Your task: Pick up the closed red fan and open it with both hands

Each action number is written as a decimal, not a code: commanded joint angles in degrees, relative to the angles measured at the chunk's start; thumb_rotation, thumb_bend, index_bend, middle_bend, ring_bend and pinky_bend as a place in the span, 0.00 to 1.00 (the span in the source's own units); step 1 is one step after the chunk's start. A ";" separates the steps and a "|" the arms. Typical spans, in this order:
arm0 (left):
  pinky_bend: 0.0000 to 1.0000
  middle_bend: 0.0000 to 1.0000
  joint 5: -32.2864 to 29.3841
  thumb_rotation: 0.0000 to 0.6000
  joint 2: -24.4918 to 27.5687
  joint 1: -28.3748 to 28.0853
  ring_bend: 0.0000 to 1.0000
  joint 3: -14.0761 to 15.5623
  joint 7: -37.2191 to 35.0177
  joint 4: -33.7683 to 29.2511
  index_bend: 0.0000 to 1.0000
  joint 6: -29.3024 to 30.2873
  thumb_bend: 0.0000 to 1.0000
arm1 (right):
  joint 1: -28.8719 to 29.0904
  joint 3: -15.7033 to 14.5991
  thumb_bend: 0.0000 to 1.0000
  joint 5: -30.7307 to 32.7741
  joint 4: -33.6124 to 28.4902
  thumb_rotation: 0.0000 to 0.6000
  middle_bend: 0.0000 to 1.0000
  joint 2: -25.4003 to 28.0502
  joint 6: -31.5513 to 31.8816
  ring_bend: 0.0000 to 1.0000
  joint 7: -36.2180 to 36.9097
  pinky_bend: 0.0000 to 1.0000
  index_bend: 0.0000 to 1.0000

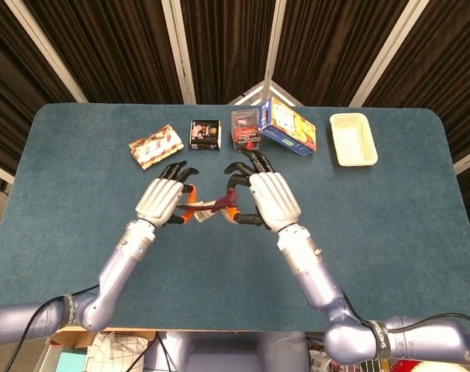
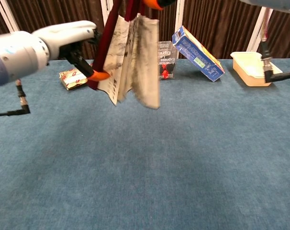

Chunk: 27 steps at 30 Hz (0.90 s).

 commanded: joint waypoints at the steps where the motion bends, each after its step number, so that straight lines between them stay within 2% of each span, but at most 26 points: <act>1: 0.02 0.16 0.25 1.00 2.02 0.92 0.00 0.05 -0.95 -0.53 0.73 0.33 0.47 | -1.05 -1.19 0.45 -1.07 0.68 1.00 0.32 1.38 0.06 0.06 0.52 0.00 0.81; 14: 0.02 0.16 1.03 1.00 9.54 3.40 0.00 -1.12 -4.16 -2.45 0.73 1.48 0.47 | -5.60 -4.30 0.46 -4.84 4.02 1.00 0.32 6.84 0.84 0.06 4.19 0.00 0.81; 27: 0.02 0.16 1.31 1.00 12.35 4.43 0.00 -1.11 -6.19 -2.77 0.74 1.72 0.47 | -7.80 -8.16 0.46 -13.28 9.13 1.00 0.33 8.46 3.29 0.06 3.42 0.00 0.82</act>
